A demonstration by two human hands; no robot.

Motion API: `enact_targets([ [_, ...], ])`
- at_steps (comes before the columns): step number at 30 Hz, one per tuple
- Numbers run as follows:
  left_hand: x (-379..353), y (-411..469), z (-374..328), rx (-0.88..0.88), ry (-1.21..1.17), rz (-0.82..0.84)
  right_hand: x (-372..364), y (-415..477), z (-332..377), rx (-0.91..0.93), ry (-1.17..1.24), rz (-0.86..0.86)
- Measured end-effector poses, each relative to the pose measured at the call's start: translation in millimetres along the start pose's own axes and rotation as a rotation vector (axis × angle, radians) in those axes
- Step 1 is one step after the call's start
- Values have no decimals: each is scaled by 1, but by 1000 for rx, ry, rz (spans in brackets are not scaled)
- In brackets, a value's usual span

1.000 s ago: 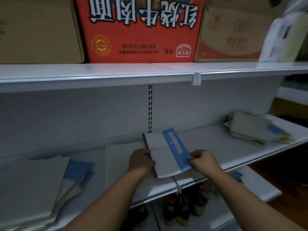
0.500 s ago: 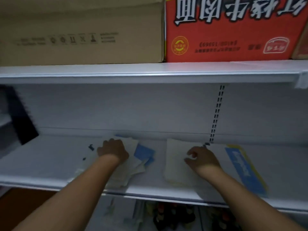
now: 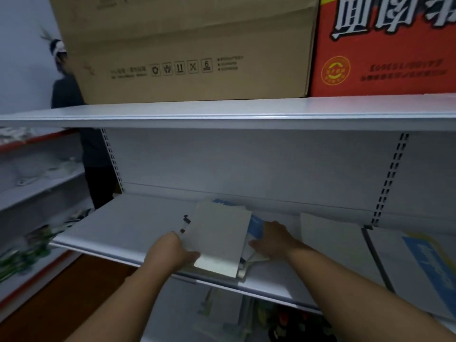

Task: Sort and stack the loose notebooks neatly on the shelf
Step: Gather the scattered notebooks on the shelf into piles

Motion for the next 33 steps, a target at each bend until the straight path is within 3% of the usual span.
enact_targets([
  [3,6,-2,0,-34,-99,-11,1,6,-5,-15,41,78],
  [6,18,-1,-2,-106,-174,-68,2,3,-6,-44,84,37],
  [11,27,-2,-6,57,-804,279,15,-3,-7,-172,105,32],
  [15,10,-3,-25,-15,-1055,273,27,-33,-14,-274,575,-46],
  [18,-18,0,-46,-57,-1162,264,25,-71,-28,-362,1005,-214],
  [21,-56,-10,-78,-126,-1207,344,21,-109,-62,-466,1179,-405],
  [26,-113,-43,-129,-157,-1224,447,34,-166,-156,-664,1139,-668],
  [30,-146,-58,-158,-158,-1085,391,37,-190,-218,-761,1021,-654],
  [33,-162,-69,-173,-214,-787,273,28,-190,-250,-801,812,-597],
])
Point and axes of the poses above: each hand's wrist, its own y-axis towards the middle knuckle, its own x-axis out of the back of the hand, z = x × y, the point moved 2 cm from there along y, towards the middle knuckle, and after that the axes turned 13 degrees about -y, right-handed, at the moved point
